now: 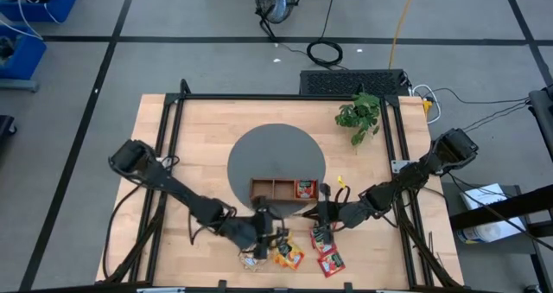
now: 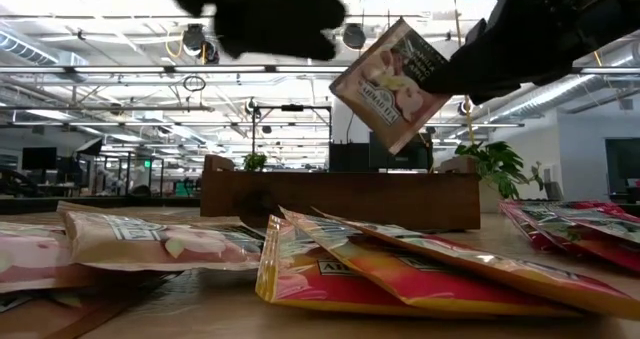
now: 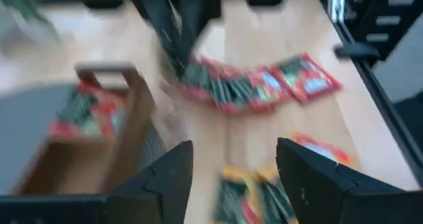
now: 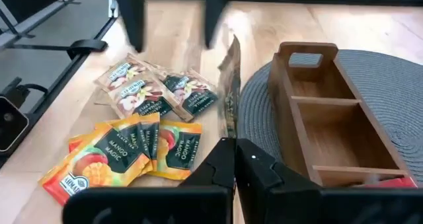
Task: Pick & Place Tea
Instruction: Put the brown tea bag into the left section of the wooden organizer
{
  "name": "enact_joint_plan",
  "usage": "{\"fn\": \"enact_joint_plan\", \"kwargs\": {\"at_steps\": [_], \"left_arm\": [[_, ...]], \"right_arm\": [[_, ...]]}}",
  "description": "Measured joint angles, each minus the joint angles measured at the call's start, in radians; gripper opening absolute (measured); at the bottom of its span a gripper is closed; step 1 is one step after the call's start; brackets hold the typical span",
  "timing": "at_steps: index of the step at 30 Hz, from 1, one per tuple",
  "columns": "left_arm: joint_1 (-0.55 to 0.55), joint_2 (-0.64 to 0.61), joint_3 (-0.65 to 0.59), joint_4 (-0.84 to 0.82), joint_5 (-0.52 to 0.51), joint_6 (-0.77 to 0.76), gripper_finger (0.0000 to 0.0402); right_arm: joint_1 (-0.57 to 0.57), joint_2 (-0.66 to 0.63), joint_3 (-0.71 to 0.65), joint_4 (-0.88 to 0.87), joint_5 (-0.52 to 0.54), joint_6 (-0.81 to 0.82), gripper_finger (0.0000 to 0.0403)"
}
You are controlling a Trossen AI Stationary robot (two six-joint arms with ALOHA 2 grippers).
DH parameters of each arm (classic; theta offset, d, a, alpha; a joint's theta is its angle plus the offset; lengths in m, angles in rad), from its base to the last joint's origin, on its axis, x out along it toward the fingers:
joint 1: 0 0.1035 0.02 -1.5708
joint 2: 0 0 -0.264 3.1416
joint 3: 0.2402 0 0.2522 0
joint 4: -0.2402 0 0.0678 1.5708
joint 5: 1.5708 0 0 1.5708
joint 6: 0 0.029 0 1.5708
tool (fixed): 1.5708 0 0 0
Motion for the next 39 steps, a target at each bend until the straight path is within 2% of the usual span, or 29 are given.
{"fn": "enact_joint_plan", "kwargs": {"at_steps": [3, 6, 10, 12, 14, 18, 22, 25, 31, 35, 39], "left_arm": [[-0.078, 0.005, -0.030, -0.042, -0.077, -0.051, 0.0203], [-0.171, 0.006, -0.057, -0.026, -0.233, -0.069, 0.0168], [-0.250, 0.006, -0.089, 0.068, -0.431, -0.005, 0.0089], [-0.259, 0.006, -0.107, 0.145, -0.467, 0.032, 0.0038], [-0.260, 0.006, -0.123, 0.195, -0.474, 0.047, 0.0011], [-0.258, 0.006, -0.153, 0.199, -0.474, 0.028, 0.0024], [-0.271, 0.006, -0.159, 0.200, -0.473, 0.044, 0.0030], [-0.282, 0.006, -0.159, 0.195, -0.472, 0.053, 0.0030], [-0.309, 0.004, -0.159, 0.197, -0.474, 0.114, 0.0030], [-0.325, 0.004, -0.159, 0.197, -0.475, 0.131, 0.0031], [-0.341, 0.004, -0.159, 0.189, -0.476, 0.140, 0.0031]], "right_arm": [[-0.019, -0.019, 0.019, -0.064, -0.011, 0.007, 0.0000], [-0.042, -0.034, 0.065, -0.179, -0.028, 0.004, 0.0000], [-0.095, -0.034, 0.168, -0.341, -0.105, -0.019, 0.0000], [-0.125, -0.034, 0.232, -0.424, -0.151, -0.040, 0.0000], [-0.157, -0.032, 0.300, -0.499, -0.195, -0.064, 0.0000], [-0.223, -0.030, 0.428, -0.644, -0.284, -0.108, 0.0000], [-0.282, 0.001, 0.502, -0.703, -0.345, -0.146, 0.0000], [-0.324, 0.054, 0.565, -0.750, -0.393, -0.180, 0.0000], [-0.392, 0.238, 0.797, -1.003, -0.422, -0.257, 0.0000], [-0.428, 0.320, 0.896, -1.031, -0.447, -0.297, 0.0000], [-0.452, 0.393, 0.930, -1.030, -0.473, -0.311, 0.0000]]}}
